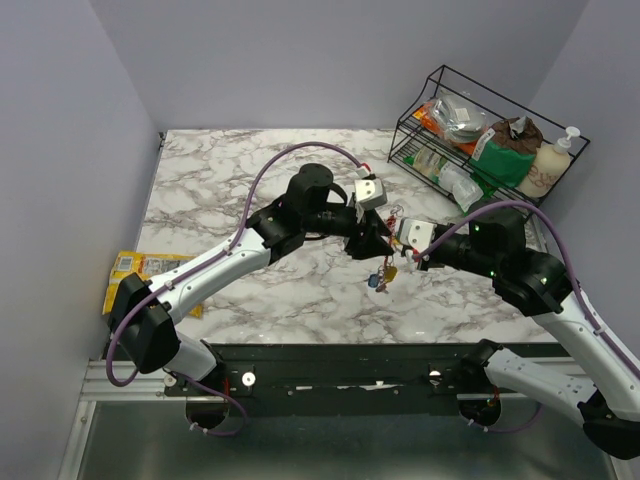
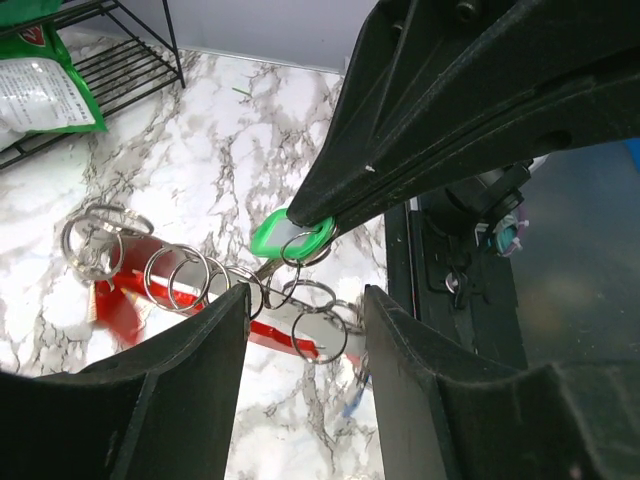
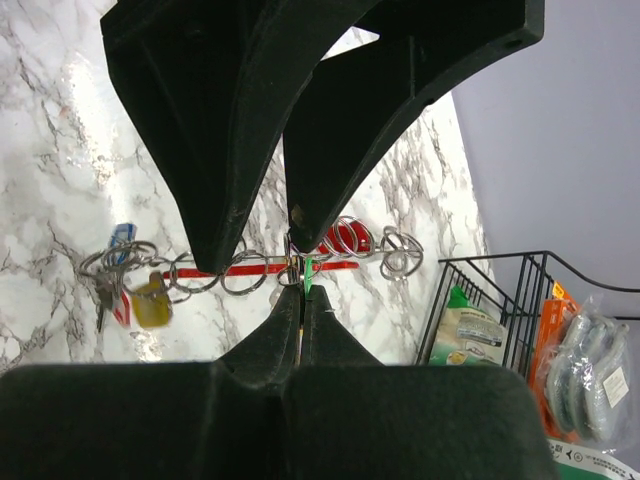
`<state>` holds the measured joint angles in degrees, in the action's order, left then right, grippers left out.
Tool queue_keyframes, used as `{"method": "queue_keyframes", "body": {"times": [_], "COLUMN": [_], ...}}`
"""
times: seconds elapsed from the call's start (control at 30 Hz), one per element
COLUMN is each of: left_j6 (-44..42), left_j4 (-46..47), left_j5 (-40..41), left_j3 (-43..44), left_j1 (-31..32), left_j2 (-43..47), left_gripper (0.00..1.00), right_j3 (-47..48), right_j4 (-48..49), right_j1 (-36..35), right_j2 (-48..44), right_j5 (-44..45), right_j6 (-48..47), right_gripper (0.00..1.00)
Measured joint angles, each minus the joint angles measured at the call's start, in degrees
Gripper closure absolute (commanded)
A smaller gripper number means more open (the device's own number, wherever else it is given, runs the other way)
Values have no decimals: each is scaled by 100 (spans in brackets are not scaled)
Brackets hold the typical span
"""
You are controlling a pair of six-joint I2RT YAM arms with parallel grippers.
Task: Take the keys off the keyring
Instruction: Remove the key from the keyring.
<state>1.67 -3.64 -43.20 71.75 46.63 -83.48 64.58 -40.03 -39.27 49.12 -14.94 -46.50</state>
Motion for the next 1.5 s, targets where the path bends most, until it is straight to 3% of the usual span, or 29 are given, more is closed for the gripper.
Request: {"method": "queue_keyframes", "body": {"times": [0.47, 0.7, 1.5], "left_j6": [-876, -1364, -660], "left_j4": [-763, -1272, -813], "left_j5": [-98, -402, -973], "left_j3": [236, 378, 376], "left_j1": [0, 0, 0], "left_j2": [46, 378, 264], "left_gripper": [51, 47, 46], "right_j3": [0, 2, 105], "right_j4": [-4, -28, -79], "right_j1": [85, 210, 264], "right_j2": [-17, -20, 92], "right_j5": [-98, -280, -525], "right_j6": [81, 175, 369], "right_gripper": [99, 99, 99]}}
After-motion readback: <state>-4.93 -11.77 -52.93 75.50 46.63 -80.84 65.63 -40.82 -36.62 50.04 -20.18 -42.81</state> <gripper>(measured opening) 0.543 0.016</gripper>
